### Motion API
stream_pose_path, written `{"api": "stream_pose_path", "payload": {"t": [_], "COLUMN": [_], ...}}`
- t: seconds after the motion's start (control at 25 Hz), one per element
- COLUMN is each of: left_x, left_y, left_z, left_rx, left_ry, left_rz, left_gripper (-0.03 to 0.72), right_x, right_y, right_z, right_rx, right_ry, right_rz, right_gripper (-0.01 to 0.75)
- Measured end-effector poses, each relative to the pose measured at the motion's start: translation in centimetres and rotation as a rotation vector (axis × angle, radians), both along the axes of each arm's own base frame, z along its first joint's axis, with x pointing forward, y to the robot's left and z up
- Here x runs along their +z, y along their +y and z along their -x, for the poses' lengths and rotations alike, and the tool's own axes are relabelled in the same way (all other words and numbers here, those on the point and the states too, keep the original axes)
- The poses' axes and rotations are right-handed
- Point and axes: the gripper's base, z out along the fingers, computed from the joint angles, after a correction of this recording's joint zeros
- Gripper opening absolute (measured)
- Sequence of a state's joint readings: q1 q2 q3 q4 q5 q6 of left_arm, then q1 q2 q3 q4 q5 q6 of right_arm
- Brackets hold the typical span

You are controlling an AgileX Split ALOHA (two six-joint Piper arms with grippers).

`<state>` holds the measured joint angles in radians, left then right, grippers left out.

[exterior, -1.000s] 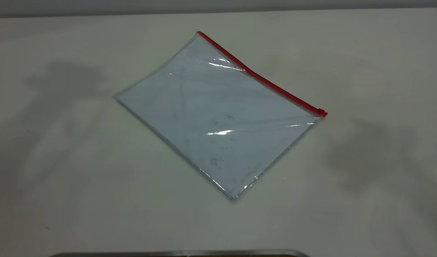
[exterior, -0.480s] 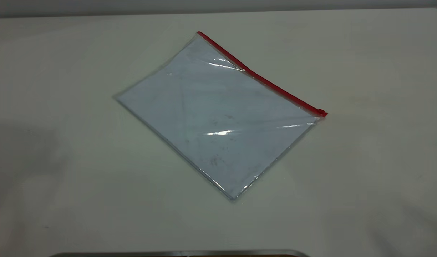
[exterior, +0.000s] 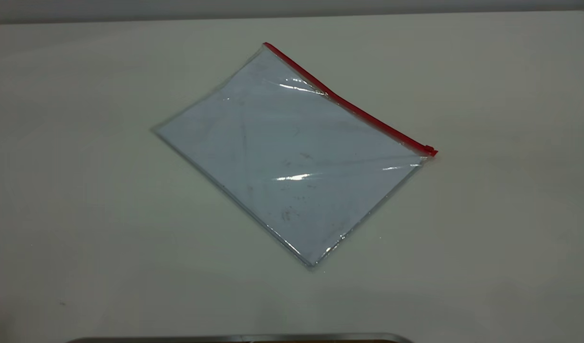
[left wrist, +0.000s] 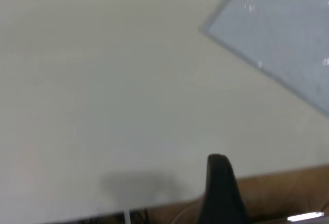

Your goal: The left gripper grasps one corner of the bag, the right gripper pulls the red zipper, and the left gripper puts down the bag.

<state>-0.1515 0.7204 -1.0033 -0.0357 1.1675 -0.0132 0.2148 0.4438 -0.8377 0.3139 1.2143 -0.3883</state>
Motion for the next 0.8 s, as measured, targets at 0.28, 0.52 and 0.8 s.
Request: {"api": "stream_pose_path", "payload": {"t": [0.28,0.52,0.8], "left_x": [-6.0,-9.1,-10.7], "left_y": [0.8,1.2,1.4], "left_z": [5.4,8.1,9.1], "left_rx": [0.000,0.000,-0.011], "left_ry": [-0.011,-0.068,-0.100], "left_rz": [0.003,0.011,0.008], "left_gripper": [0.587,0.587,0.587], "right_x": [-4.0,-6.8,-8.3], "right_y": [-0.4,-0.6,-1.0], "right_z": [1.1,1.8,3.1], "right_rx": [-0.029,-0.036,-0.067], "right_ry": [-0.007,0.021,-0.025], "right_rz": [-0.004,-0.003,-0.027], "right_gripper": [0.582,0.582,0.581]}}
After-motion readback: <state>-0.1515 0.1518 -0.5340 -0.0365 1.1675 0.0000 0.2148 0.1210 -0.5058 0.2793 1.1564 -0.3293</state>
